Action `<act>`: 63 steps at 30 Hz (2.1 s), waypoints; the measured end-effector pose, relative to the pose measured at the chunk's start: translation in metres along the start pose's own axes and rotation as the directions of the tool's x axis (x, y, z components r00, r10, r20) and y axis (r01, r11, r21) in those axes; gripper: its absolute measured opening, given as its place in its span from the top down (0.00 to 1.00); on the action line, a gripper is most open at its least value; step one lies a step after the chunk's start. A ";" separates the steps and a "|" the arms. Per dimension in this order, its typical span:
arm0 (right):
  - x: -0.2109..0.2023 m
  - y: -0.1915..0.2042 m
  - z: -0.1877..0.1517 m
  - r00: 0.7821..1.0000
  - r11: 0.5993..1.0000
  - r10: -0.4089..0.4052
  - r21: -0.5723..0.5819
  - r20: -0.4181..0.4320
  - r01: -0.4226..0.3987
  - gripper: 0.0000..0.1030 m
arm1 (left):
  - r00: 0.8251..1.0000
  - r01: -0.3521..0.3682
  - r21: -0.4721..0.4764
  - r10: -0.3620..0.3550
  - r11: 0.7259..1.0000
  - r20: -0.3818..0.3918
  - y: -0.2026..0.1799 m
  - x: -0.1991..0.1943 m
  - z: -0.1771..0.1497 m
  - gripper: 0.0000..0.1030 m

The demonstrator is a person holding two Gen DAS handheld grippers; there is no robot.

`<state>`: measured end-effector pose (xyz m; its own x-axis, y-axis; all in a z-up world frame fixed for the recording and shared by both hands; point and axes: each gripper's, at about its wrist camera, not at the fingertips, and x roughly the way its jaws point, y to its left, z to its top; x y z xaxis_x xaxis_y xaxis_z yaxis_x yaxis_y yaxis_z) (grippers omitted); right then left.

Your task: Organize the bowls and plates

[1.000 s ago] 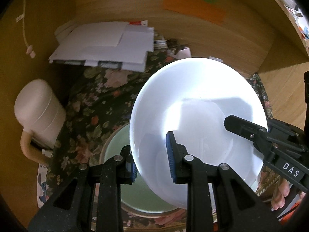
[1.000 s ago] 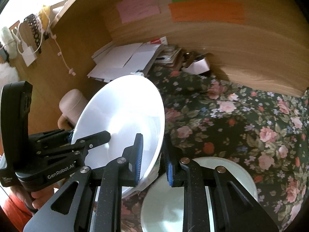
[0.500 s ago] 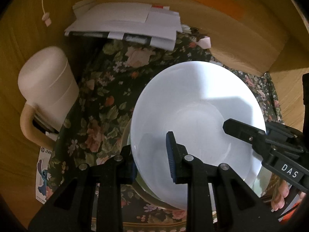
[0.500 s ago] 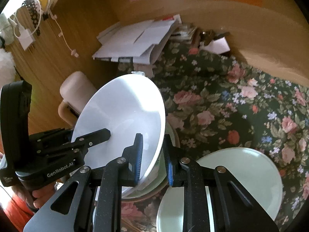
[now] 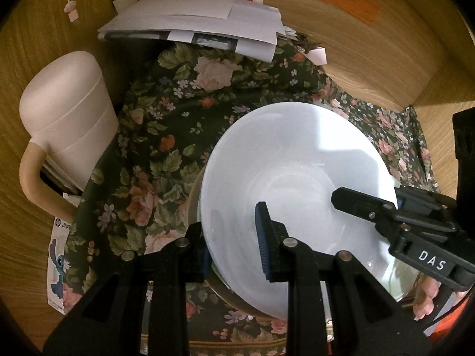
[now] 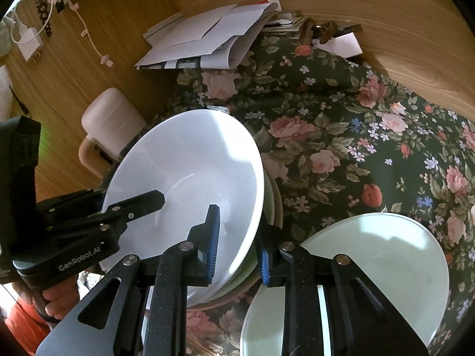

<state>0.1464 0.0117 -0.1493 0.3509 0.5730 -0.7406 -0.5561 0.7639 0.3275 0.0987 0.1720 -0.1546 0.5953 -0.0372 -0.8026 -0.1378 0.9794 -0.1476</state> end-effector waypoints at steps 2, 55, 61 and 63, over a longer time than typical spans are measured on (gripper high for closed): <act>-0.002 -0.001 0.001 1.000 1.000 0.005 0.005 0.000 -0.005 0.79 | 1.000 0.003 -0.005 -0.003 1.000 -0.004 0.000 0.000 0.001 0.76; 0.010 -0.007 -0.004 0.999 1.000 -0.005 -0.019 -0.046 0.004 0.53 | 0.999 -0.016 -0.033 0.015 0.999 -0.034 0.016 0.007 -0.022 0.55; 0.018 -0.002 -0.004 0.998 0.999 0.006 -0.034 -0.067 -0.009 0.53 | 0.999 0.004 -0.039 -0.006 0.999 -0.046 0.014 0.013 -0.024 0.54; 0.021 -0.002 -0.004 0.998 0.999 0.003 -0.034 -0.068 -0.005 0.53 | 0.998 0.012 -0.045 -0.015 0.999 -0.055 0.014 0.018 -0.023 0.54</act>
<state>0.1513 0.0209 -0.1676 0.2971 0.5534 -0.7782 -0.5833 0.7504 0.3109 0.0894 0.1803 -0.1838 0.5527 -0.0624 -0.8310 -0.1658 0.9690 -0.1830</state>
